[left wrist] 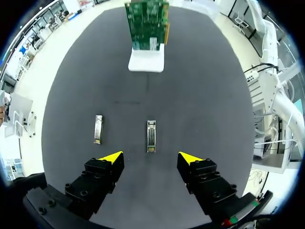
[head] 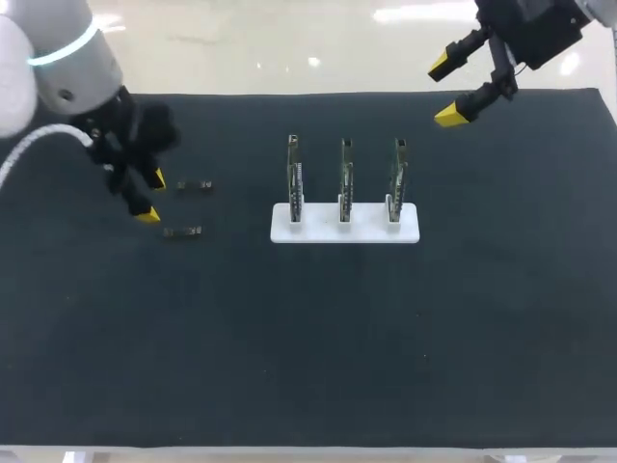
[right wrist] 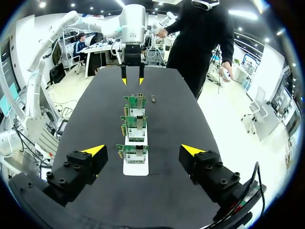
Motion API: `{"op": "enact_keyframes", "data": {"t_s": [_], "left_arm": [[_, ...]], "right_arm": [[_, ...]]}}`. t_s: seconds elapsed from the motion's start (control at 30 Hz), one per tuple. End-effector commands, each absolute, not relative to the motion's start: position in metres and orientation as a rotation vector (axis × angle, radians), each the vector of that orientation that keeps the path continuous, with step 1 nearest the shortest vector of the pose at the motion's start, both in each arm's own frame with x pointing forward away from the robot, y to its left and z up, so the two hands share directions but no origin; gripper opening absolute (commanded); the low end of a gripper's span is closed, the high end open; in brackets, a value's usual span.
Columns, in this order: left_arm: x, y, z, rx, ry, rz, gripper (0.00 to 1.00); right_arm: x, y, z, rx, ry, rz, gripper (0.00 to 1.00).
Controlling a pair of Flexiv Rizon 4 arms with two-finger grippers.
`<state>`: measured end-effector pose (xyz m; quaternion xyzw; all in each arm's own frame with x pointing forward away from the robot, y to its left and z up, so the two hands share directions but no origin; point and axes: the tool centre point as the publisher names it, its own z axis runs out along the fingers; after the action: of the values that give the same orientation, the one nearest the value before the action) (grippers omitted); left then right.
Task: Pick up the optical module with the left hand, and insert it into the network port with the right hand.
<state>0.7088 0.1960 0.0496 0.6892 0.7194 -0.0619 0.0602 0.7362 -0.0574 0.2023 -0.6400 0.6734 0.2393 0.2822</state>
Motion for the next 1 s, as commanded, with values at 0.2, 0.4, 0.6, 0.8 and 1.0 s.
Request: {"op": "enact_keyframes", "data": {"t_s": [0.2, 0.4, 0.6, 0.8, 1.0], "left_arm": [[0.712, 0.191, 0.035, 2.111, 2.134, -0.131, 1.0], [0.712, 0.191, 0.035, 2.111, 2.134, -0.131, 1.0], [0.711, 0.194, 0.033, 2.111, 2.136, -0.125, 1.0], [0.711, 0.2, 0.022, 2.081, 2.21, -0.076, 1.0], [0.714, 0.196, 0.016, 2.054, 2.242, -0.07, 1.0]], "right_arm": [[0.736, -0.057, 0.202, -1.714, 1.801, 0.642, 1.0], [0.736, -0.057, 0.202, -1.714, 1.801, 0.642, 1.0], [0.736, -0.057, 0.202, -1.714, 1.801, 0.642, 1.0], [0.736, -0.057, 0.202, -1.714, 1.801, 0.642, 1.0], [0.736, -0.057, 0.202, -1.714, 1.801, 0.642, 1.0]]}}
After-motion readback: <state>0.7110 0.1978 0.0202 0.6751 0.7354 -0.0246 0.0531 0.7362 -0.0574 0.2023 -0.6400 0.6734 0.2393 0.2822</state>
